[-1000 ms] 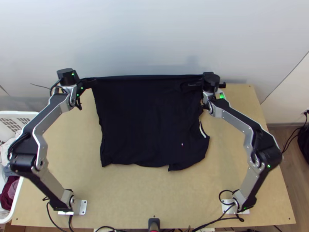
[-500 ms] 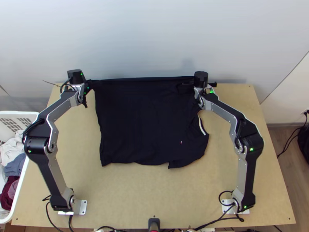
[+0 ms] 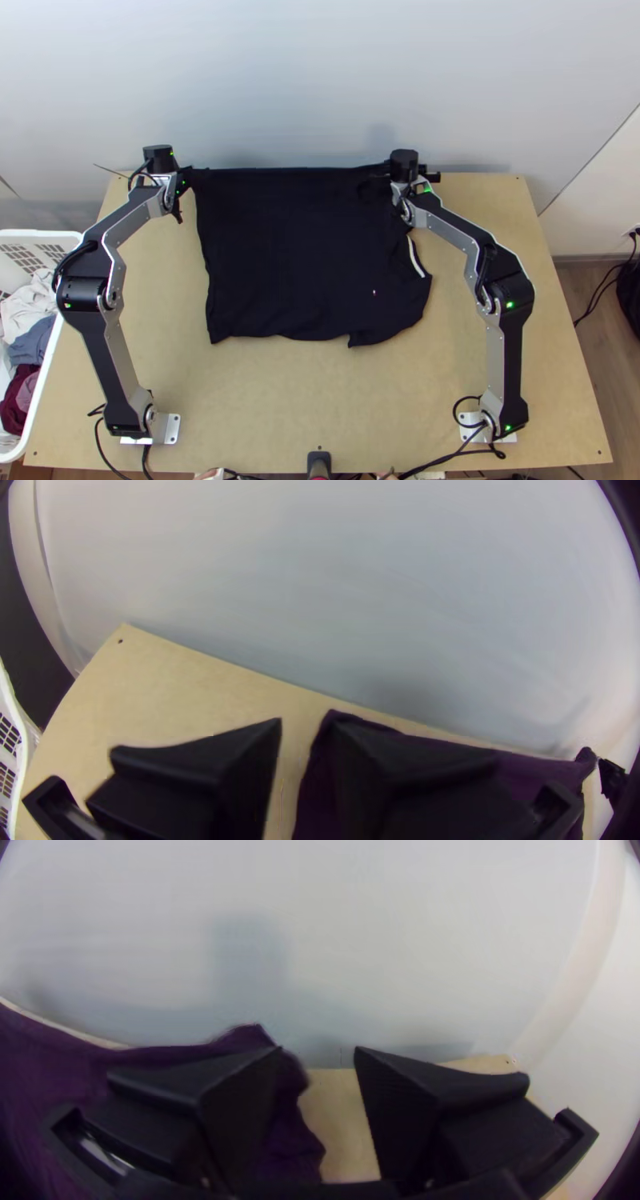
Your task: Fold the t-shirt
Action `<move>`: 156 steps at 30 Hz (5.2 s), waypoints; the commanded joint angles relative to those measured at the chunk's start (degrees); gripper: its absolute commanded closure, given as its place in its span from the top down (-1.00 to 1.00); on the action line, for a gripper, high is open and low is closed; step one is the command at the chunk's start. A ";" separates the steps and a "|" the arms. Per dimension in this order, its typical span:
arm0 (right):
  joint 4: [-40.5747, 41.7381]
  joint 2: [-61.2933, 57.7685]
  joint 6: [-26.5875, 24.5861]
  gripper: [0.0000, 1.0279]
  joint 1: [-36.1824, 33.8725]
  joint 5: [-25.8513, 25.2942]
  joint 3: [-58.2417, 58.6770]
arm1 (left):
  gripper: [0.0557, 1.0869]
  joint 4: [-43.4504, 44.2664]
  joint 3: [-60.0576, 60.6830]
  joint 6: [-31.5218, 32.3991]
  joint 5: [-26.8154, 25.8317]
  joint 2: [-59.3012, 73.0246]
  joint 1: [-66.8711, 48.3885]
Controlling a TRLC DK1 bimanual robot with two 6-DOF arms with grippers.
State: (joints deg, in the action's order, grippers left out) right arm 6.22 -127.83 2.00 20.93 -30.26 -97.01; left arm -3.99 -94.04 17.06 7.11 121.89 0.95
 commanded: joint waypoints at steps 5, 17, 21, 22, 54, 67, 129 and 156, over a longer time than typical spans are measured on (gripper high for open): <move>-7.80 4.26 5.12 0.72 2.10 -1.73 0.77 | 0.90 -14.03 -4.40 4.47 -2.98 -4.29 -1.48; -8.94 24.65 6.35 0.91 2.63 -1.73 18.61 | 0.90 -25.10 19.07 4.56 -7.55 -35.93 -3.94; -11.84 31.50 6.35 0.91 2.54 -1.64 22.74 | 0.90 -34.33 24.25 2.72 -9.14 -44.28 -3.85; -13.86 32.82 6.79 0.91 2.54 -1.73 23.10 | 0.90 -36.97 25.13 1.93 -9.14 -45.68 -3.94; -39.88 62.62 8.55 0.91 5.35 0.73 41.64 | 0.80 -37.58 59.23 7.20 -8.17 -61.50 -20.73; -39.70 62.09 9.60 0.91 7.02 2.31 43.84 | 0.36 -30.20 59.59 9.48 -8.17 -53.86 -22.48; -33.90 41.96 14.17 -0.77 32.51 18.84 50.96 | -0.92 -33.98 39.20 7.37 -1.67 -52.72 -14.49; -66.60 57.43 9.16 -0.94 33.65 26.13 45.42 | -0.92 -63.86 31.99 2.80 -14.76 -66.60 -19.41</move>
State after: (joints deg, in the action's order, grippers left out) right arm -54.37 -72.18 11.81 52.82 -8.93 -51.11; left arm -59.77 -58.52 20.69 -2.92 57.58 -17.02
